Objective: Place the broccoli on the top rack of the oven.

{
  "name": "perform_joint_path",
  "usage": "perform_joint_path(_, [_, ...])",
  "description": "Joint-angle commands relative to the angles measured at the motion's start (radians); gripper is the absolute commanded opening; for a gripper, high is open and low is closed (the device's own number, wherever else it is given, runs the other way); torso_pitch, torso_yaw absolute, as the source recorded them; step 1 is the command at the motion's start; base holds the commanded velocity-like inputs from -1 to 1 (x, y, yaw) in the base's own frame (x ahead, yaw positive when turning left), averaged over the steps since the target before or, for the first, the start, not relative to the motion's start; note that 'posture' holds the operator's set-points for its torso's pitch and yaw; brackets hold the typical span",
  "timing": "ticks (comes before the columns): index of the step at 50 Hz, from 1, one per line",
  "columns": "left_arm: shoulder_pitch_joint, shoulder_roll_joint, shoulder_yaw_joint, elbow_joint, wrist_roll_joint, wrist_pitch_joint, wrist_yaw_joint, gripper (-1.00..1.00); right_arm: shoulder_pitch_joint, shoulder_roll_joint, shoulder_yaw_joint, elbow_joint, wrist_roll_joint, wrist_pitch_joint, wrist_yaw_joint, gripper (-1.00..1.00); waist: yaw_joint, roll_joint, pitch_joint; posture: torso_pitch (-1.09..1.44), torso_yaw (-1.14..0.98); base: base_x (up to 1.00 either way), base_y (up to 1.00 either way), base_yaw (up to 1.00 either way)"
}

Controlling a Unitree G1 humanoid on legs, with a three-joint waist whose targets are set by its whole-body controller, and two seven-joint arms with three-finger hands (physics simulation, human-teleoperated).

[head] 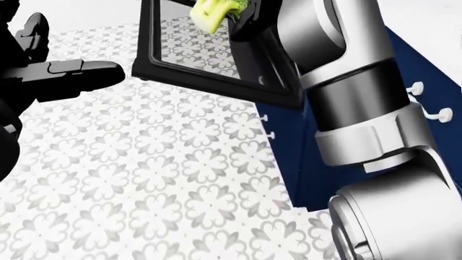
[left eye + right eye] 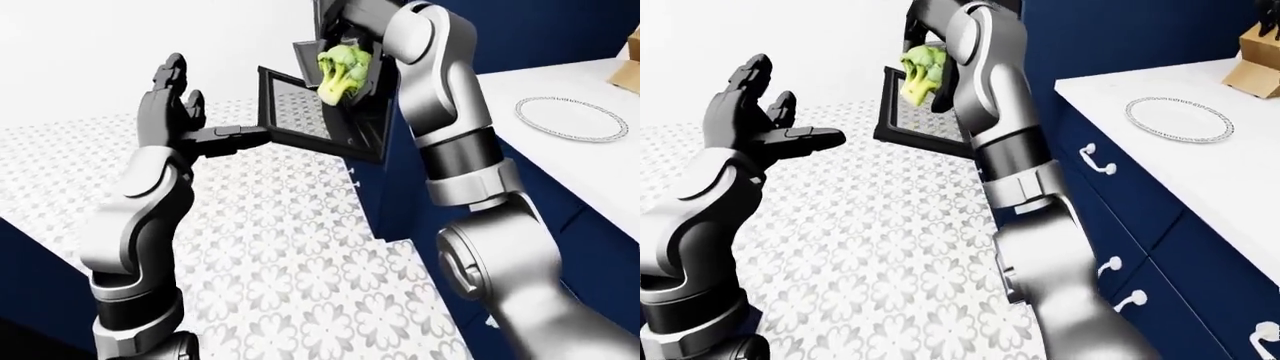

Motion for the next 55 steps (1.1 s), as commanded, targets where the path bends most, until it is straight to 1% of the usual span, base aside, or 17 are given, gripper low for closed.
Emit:
perform_joint_path(1, [-0.021, 0.014, 0.014, -0.02, 0.008, -0.026, 0.004, 1.0, -0.043, -0.001, -0.001, -0.028, 0.001, -0.01, -0.014, -1.0, 0.002, 0.008, -0.023, 0.0, 0.0, 0.59, -0.05, 0.0])
perform_joint_path(3, [-0.044, 0.023, 0.011, -0.009, 0.012, -0.016, 0.004, 1.0, -0.048, 0.0, -0.001, -0.025, 0.003, -0.01, -0.015, -1.0, 0.005, 0.065, -0.025, 0.0, 0.0, 0.6, -0.05, 0.0])
perform_joint_path(4, [-0.066, 0.032, 0.01, 0.002, 0.015, -0.007, 0.002, 1.0, -0.05, 0.0, -0.002, -0.02, 0.006, -0.013, -0.02, -1.0, 0.005, 0.033, -0.016, 0.0, 0.0, 0.6, -0.06, 0.0])
perform_joint_path(9, [-0.127, 0.056, -0.001, 0.044, 0.036, 0.009, -0.01, 1.0, -0.048, -0.003, -0.003, -0.014, 0.013, -0.016, -0.027, -1.0, 0.015, 0.021, -0.024, 0.0, 0.0, 0.6, -0.06, 0.0])
perform_joint_path(15, [-0.149, 0.057, -0.011, 0.066, 0.063, 0.008, -0.028, 1.0, -0.048, -0.009, -0.003, -0.011, 0.015, -0.017, -0.028, -1.0, 0.047, -0.048, -0.031, 0.0, 0.0, 0.6, -0.06, 0.0])
perform_joint_path(17, [-0.158, 0.056, -0.012, 0.076, 0.071, 0.007, -0.034, 1.0, -0.048, -0.011, -0.004, -0.01, 0.016, -0.017, -0.029, -1.0, 0.041, -0.121, -0.05, 0.0, 0.0, 0.6, -0.06, 0.0])
perform_joint_path(18, [-0.163, 0.054, -0.013, 0.077, 0.074, 0.008, -0.036, 1.0, -0.048, -0.012, -0.005, -0.011, 0.016, -0.016, -0.029, -1.0, 0.038, -0.079, -0.02, 0.0, 0.0, 0.6, -0.06, 0.0])
perform_joint_path(19, [-0.163, 0.052, -0.013, 0.078, 0.077, 0.007, -0.038, 1.0, -0.046, -0.011, -0.004, -0.016, 0.016, -0.012, -0.026, -1.0, 0.047, -0.102, 0.003, 0.0, 0.0, 0.6, -0.05, 0.0])
perform_joint_path(28, [-0.144, 0.047, -0.004, 0.062, 0.09, 0.01, -0.054, 1.0, -0.047, -0.009, -0.004, -0.016, 0.017, -0.01, -0.038, -1.0, 0.021, -0.072, -0.001, 0.0, 0.0, 0.29, -0.03, 0.0])
perform_joint_path(31, [-0.139, 0.045, -0.002, 0.055, 0.091, 0.013, -0.055, 1.0, -0.048, -0.012, -0.004, -0.016, 0.017, -0.008, -0.039, -1.0, 0.025, 0.011, -0.02, 0.0, 0.0, 0.0, 0.0, 0.0])
perform_joint_path(32, [-0.139, 0.045, -0.001, 0.052, 0.091, 0.015, -0.055, 1.0, -0.049, -0.013, -0.004, -0.015, 0.015, -0.007, -0.039, -1.0, 0.013, -0.016, -0.018, 0.0, 0.0, 0.0, 0.0, 0.0])
perform_joint_path(34, [-0.142, 0.045, 0.0, 0.047, 0.09, 0.02, -0.055, 1.0, -0.049, -0.012, -0.003, -0.019, 0.014, -0.004, -0.036, -1.0, 0.021, 0.005, -0.012, 0.0, 0.0, 0.0, 0.0, 0.0])
perform_joint_path(35, [-0.139, 0.045, -0.001, 0.049, 0.091, 0.017, -0.056, 1.0, -0.046, -0.012, -0.003, -0.02, 0.013, -0.002, -0.035, -1.0, 0.016, 0.007, -0.042, 0.0, 0.0, 0.11, 0.0, 0.0])
perform_joint_path(42, [-0.131, 0.043, 0.001, 0.045, 0.092, 0.016, -0.059, 1.0, -0.05, -0.007, -0.004, -0.019, 0.014, -0.001, -0.038, -1.0, 0.024, -0.027, -0.047, 0.0, 0.0, 0.17, 0.0, 0.0])
perform_joint_path(46, [-0.131, 0.042, 0.002, 0.046, 0.092, 0.014, -0.059, 1.0, -0.053, -0.008, -0.005, -0.021, 0.017, 0.003, -0.039, -1.0, 0.028, -0.123, -0.051, 0.0, 0.0, 0.25, 0.0, 0.0])
perform_joint_path(47, [-0.13, 0.042, 0.002, 0.044, 0.091, 0.014, -0.059, 1.0, -0.052, -0.008, -0.004, -0.023, 0.016, 0.003, -0.038, -1.0, 0.022, -0.093, -0.042, 0.0, 0.0, 0.27, 0.0, 0.0])
perform_joint_path(55, [-0.119, 0.04, 0.005, 0.039, 0.089, 0.011, -0.059, 1.0, -0.053, 0.002, -0.002, -0.015, 0.019, 0.003, -0.056, -1.0, 0.019, -0.069, -0.012, 0.0, 0.0, 0.1, 0.0, 0.0])
